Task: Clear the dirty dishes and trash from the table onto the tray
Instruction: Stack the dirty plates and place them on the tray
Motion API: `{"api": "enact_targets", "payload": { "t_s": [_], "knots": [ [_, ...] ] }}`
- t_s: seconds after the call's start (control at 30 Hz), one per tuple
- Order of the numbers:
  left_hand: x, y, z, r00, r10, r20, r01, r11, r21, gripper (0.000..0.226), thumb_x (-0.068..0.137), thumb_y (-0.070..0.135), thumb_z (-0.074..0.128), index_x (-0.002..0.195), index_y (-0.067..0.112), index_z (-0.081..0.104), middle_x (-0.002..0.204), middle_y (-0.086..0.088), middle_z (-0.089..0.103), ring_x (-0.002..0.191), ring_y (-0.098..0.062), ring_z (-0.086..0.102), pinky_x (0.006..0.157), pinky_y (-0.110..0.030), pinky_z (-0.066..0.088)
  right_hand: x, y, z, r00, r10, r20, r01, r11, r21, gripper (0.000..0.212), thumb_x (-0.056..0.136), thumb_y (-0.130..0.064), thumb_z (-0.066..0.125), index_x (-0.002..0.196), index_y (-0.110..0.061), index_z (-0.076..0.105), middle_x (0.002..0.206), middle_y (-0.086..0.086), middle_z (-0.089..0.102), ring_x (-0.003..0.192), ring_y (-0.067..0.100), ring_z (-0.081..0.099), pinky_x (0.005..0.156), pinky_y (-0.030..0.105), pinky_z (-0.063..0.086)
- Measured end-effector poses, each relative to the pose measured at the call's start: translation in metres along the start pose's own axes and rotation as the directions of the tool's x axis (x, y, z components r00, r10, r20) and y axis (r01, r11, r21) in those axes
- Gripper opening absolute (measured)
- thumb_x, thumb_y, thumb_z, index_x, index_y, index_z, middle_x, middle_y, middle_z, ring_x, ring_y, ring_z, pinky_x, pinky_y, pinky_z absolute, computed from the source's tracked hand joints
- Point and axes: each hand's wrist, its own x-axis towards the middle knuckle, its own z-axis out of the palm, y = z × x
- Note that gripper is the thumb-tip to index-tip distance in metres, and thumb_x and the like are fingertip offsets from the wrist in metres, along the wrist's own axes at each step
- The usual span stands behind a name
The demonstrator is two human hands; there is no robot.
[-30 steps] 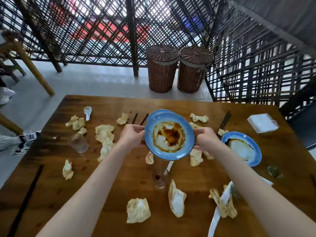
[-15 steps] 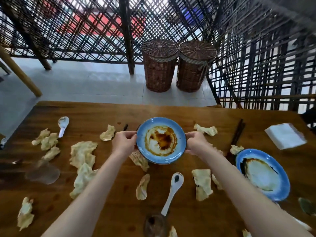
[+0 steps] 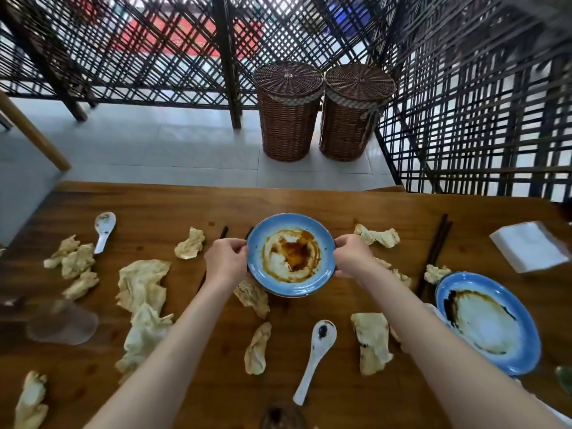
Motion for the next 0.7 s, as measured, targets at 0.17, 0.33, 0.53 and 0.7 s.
{"api": "enact_targets", "payload": {
  "t_s": [0.17, 0.33, 0.53, 0.7],
  "knots": [
    [0.001, 0.002, 0.003, 1.000, 0.030, 0.011, -0.030, 0.998, 0.060, 0.026, 0.093, 0.015, 0.056, 0.117, 0.008, 0.066, 0.109, -0.006, 0.068, 0.082, -0.014, 0.063, 0.076, -0.035, 0.058, 0.002, 0.002, 0.003, 0.999, -0.022, -0.027, 0.018, 0.989, -0.148, 0.020, 0.089, -0.003, 0.049, 0.105, -0.014, 0.055, 0.094, 0.005, 0.058, 0.084, 0.022, 0.060, 0.075, 0.040, 0.059],
    [0.003, 0.002, 0.003, 0.998, 0.051, 0.041, -0.056, 0.993, 0.105, 0.027, 0.093, 0.016, 0.056, 0.117, 0.008, 0.065, 0.108, -0.006, 0.068, 0.083, -0.015, 0.064, 0.076, -0.036, 0.058, 0.002, 0.006, 0.003, 0.999, -0.033, -0.019, 0.029, 0.981, -0.189, 0.031, 0.088, -0.003, 0.047, 0.116, -0.012, 0.055, 0.094, 0.004, 0.060, 0.082, 0.021, 0.064, 0.068, 0.040, 0.060],
    [0.005, 0.001, -0.003, 0.970, -0.096, 0.223, 0.090, 0.995, 0.037, 0.037, 0.095, 0.018, 0.051, 0.132, 0.014, 0.053, 0.102, -0.001, 0.065, 0.081, -0.018, 0.067, 0.067, -0.036, 0.060, -0.005, 0.009, -0.004, 0.980, 0.114, 0.165, -0.133, 0.985, 0.110, 0.054, 0.091, -0.001, 0.045, 0.141, -0.019, 0.035, 0.110, 0.006, 0.061, 0.091, 0.021, 0.063, 0.053, 0.027, 0.053],
    [0.002, 0.003, -0.003, 0.926, -0.188, 0.327, 0.255, 0.951, -0.175, 0.040, 0.096, 0.014, 0.050, 0.136, 0.012, 0.048, 0.101, -0.003, 0.066, 0.086, -0.018, 0.067, 0.054, -0.029, 0.056, -0.003, 0.011, -0.004, 0.970, 0.158, 0.186, -0.199, 0.953, 0.229, 0.051, 0.092, 0.001, 0.045, 0.141, -0.010, 0.035, 0.087, 0.003, 0.062, 0.079, 0.017, 0.064, 0.055, 0.029, 0.054]
  ]
}}
